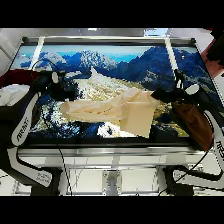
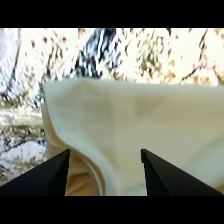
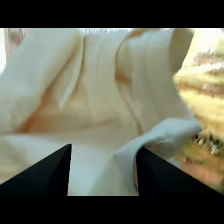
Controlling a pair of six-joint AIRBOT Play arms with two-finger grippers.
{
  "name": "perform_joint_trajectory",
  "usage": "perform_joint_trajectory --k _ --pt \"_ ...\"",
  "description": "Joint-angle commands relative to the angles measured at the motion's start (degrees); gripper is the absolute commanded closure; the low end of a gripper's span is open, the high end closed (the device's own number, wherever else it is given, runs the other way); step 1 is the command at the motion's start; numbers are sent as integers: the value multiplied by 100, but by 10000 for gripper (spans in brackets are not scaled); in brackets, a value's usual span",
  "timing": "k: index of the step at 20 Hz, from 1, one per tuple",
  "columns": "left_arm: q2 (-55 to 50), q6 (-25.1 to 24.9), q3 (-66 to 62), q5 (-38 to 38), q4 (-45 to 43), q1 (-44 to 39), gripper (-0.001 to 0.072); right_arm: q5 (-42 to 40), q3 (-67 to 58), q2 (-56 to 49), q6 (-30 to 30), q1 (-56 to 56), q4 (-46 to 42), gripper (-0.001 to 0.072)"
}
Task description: Fold the shirts.
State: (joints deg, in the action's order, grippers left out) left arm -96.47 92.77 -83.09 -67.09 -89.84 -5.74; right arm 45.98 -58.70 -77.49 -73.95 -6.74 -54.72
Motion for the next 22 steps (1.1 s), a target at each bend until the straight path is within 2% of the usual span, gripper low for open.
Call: perform_joint_trajectory --k 1,4,6,8,10,13,16,17,18,19,20,22 --pt "57 133 -883 98 -938 7 182 -286 -291 -94 2 -240 -170 234" --pt "874 136 -1325 46 -1727 136 182 885 -605 -94 -46 -761 -839 234" --pt "1532 142 -1161 -118 -1622 494 183 1530 -535 -94 -103 -1088 -984 235" --pt "2175 223 -352 -289 -1434 1014 183 1888 -295 -94 166 -1209 -1003 235" --pt "2828 415 1012 -262 -723 1558 184 1985 11 -94 444 -1161 -894 235" --pt "3556 367 2935 527 942 1895 184 2133 227 -94 656 -1071 -754 235" --pt "3580 101 3805 1086 2500 1891 184 2170 221 -94 656 -1078 -761 235" --pt "3571 22 3993 1346 2796 1891 223 2179 221 -94 656 -1078 -761 235" --pt "3550 26 4122 1556 2859 1891 330 2245 221 -94 656 -1078 -761 235" --pt "3488 42 4199 1652 2859 1888 490 2275 221 -94 656 -1078 -754 235" --pt "3375 37 4214 1637 2909 1888 518 2297 221 -94 656 -1078 -737 235" --pt "3141 15 4214 1709 3180 1888 516 2319 221 -94 656 -1078 -686 235"
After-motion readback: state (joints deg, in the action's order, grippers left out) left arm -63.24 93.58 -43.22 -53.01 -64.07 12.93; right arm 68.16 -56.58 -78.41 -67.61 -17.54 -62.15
